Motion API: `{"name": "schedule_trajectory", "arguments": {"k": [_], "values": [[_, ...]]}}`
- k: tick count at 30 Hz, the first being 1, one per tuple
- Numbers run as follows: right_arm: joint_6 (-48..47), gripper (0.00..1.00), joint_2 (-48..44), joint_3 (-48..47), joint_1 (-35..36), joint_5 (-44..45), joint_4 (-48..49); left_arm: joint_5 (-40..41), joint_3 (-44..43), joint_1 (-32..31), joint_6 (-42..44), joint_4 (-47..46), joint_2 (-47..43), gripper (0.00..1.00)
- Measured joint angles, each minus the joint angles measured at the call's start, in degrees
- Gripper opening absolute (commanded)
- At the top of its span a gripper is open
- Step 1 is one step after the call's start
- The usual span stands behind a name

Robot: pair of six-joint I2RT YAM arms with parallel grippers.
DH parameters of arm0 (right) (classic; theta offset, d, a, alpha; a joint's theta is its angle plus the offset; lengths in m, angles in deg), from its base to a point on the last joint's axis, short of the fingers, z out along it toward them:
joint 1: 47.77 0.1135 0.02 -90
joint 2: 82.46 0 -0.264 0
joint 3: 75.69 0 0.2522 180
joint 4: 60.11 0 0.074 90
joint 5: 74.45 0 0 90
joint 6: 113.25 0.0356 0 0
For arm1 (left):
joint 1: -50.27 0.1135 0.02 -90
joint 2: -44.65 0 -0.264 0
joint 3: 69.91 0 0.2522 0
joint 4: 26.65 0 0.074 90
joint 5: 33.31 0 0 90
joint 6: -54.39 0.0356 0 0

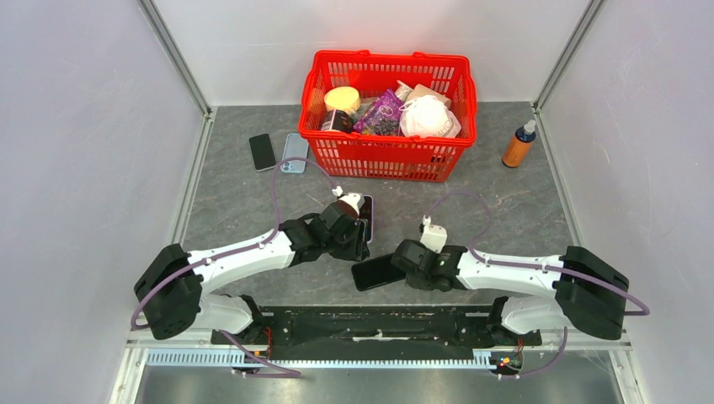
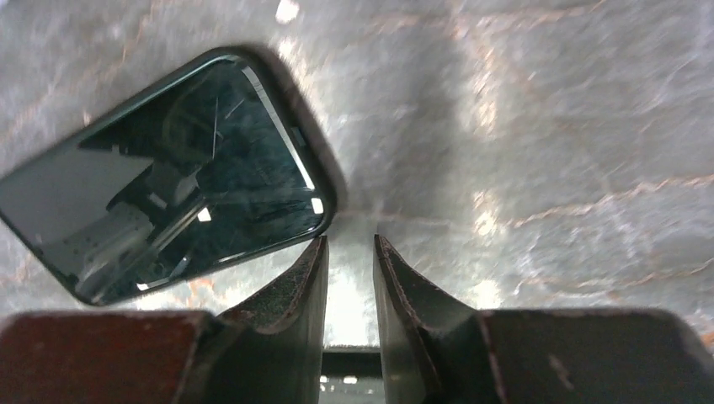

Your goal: Put the phone into the phone case

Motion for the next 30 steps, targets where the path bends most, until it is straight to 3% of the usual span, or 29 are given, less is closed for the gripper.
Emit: {"name": "schedule_trajectory", "arguments": {"k": [9,17,25,27,30], "values": [[-8.8,0.31,2.9,-1.8,-11.5,-0.8,3.4,-1.0,0.4,0.0,0.2,-0.3,-0.2,0.54],[-15.1,0.3,11.1,-8.5,-17.0,-2.4,7.0,-1.5,0.4,0.0,1.1,-1.9,1.1,0.75],[-17.8,0.3,12.7,-11.7,-18.7,-3.9,7.6,-3.3,0.0,-0.2,4.5,-7.0,9.4,0.82],[-18.1,0.33,11.9,-11.8,-18.8,-4.0,7.0,-3.4,-0.2,-0.5,6.3,-7.3,10.7,0.84],[-18.0,0.47,8.1,-11.3,-19.1,-4.2,5.1,-3.0,-0.9,-1.4,10.3,-7.1,11.5,0.86]]}}
